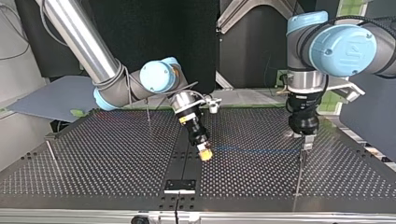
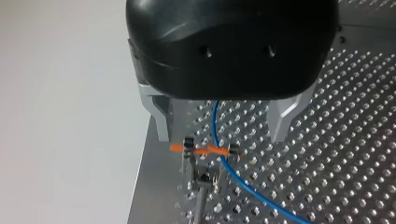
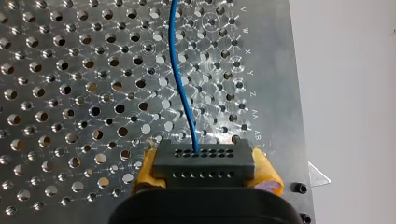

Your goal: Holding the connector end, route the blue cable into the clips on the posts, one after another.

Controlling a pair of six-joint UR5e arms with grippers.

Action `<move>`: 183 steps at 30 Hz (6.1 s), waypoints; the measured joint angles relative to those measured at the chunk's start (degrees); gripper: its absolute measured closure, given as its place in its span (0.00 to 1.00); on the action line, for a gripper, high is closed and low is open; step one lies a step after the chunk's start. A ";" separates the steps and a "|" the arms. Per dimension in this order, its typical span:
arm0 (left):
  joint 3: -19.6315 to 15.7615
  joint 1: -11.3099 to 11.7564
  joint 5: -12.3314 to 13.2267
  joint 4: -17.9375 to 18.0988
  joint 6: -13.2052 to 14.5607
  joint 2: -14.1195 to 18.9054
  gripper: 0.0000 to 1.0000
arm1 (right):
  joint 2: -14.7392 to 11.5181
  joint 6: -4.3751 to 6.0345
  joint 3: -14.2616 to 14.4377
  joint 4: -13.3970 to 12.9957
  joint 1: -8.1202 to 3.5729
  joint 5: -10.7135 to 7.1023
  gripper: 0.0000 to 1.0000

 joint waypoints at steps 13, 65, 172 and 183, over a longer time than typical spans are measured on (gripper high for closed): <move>0.33 -1.33 3.73 1.19 6.49 -1.93 0.00 | 0.01 0.14 -0.03 -0.07 0.00 -0.01 1.00; 10.22 -4.37 0.37 3.48 11.08 -11.00 0.00 | -0.19 0.42 -0.05 0.08 0.80 -0.18 1.00; 6.89 -10.74 -0.46 3.93 2.08 -21.87 1.00 | 0.11 -0.10 10.49 1.76 -2.94 1.19 1.00; 5.20 -13.47 -1.48 8.45 1.98 -23.41 1.00 | 0.25 -1.56 14.69 1.50 -3.84 2.29 1.00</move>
